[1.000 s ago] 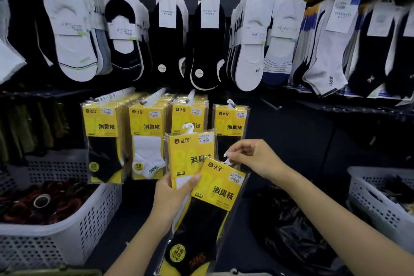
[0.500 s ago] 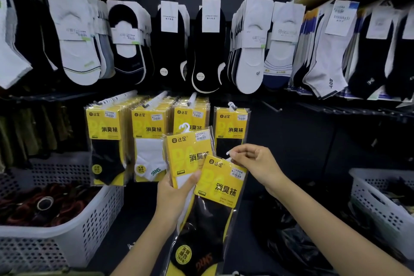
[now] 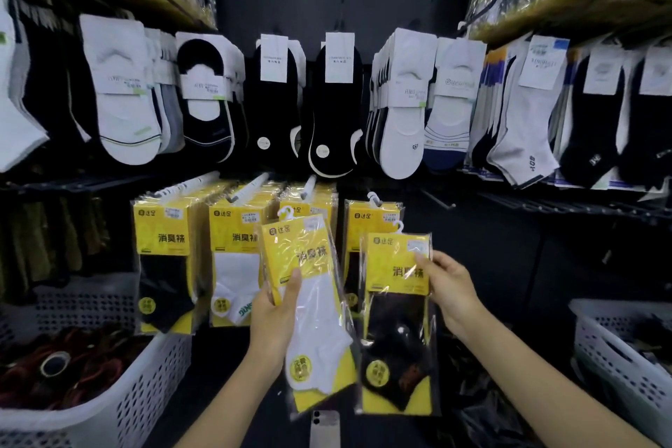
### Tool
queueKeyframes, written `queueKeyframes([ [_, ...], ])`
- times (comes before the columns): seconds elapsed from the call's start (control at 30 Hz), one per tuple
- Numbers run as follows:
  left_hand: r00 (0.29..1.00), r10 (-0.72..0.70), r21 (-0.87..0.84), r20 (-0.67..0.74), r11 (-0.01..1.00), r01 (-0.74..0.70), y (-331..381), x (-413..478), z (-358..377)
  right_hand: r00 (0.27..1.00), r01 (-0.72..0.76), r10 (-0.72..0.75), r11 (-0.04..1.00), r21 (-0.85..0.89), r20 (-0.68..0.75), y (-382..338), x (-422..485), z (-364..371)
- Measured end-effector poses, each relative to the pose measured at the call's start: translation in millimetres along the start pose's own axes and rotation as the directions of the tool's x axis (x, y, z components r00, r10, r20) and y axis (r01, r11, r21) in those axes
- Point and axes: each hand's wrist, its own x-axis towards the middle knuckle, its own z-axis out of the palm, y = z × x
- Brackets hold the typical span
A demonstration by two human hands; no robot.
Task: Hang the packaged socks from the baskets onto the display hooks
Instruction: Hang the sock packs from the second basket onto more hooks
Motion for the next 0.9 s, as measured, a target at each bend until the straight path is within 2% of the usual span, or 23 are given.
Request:
queueKeyframes([
  [0.1, 0.999, 0.05, 0.026, -0.021, 0.998, -0.05, 11.4, 15.0, -4.7, 0.995, 0.079, -0.082, 0.995, -0.063, -0.049, -12.8, 26.4, 5.9],
  [0.2, 0.997, 0.065, 0.038, -0.037, 0.997, -0.063, 16.6, 25.0, -8.6, 0.992, 0.122, -0.125, 0.991, -0.062, -0.034, -18.8, 44.7, 18.2],
  [0.33, 0.996, 0.076, 0.055, -0.051, 0.996, -0.074, 13.3, 28.4, -15.3, 0.991, 0.132, -0.131, 0.989, -0.07, 0.021, -8.6, 62.4, 35.3],
  [0.4, 0.995, 0.079, 0.076, -0.065, 0.994, -0.075, 12.5, 28.3, -17.9, 0.993, 0.115, -0.115, 0.991, -0.074, 0.002, -0.6, 67.9, 40.8],
  [0.5, 0.996, 0.061, 0.088, -0.063, 0.995, -0.056, 12.2, 28.2, -18.6, 0.987, 0.036, -0.044, 0.998, -0.051, -0.153, 11.0, 75.2, 43.7],
  [0.57, 0.997, 0.052, 0.093, -0.064, 0.995, -0.045, 12.7, 27.0, -17.4, 0.953, -0.037, 0.012, 0.996, -0.078, -0.304, 18.5, 76.0, 40.5],
  [0.63, 0.998, 0.042, 0.081, -0.05, 0.996, -0.038, 12.8, 25.5, -15.8, 0.932, -0.089, 0.037, 0.988, -0.129, -0.36, 24.8, 70.4, 36.2],
  [0.7, 1.0, 0.014, 0.052, -0.022, 0.999, -0.013, 11.1, 25.0, -12.7, 0.965, -0.072, 0.037, 0.989, -0.128, -0.258, 29.5, 60.5, 33.9],
  [0.77, 1.0, -0.013, 0.05, -0.008, 0.999, 0.013, 8.7, 24.3, -7.5, 0.996, -0.017, 0.008, 0.994, -0.104, -0.087, 27.3, 45.8, 36.2],
  [0.9, 0.997, -0.068, 0.069, 0.021, 0.995, 0.066, 2.2, 19.0, 7.7, 0.971, 0.05, -0.029, 0.996, -0.08, 0.239, 19.6, 15.9, 49.7],
])
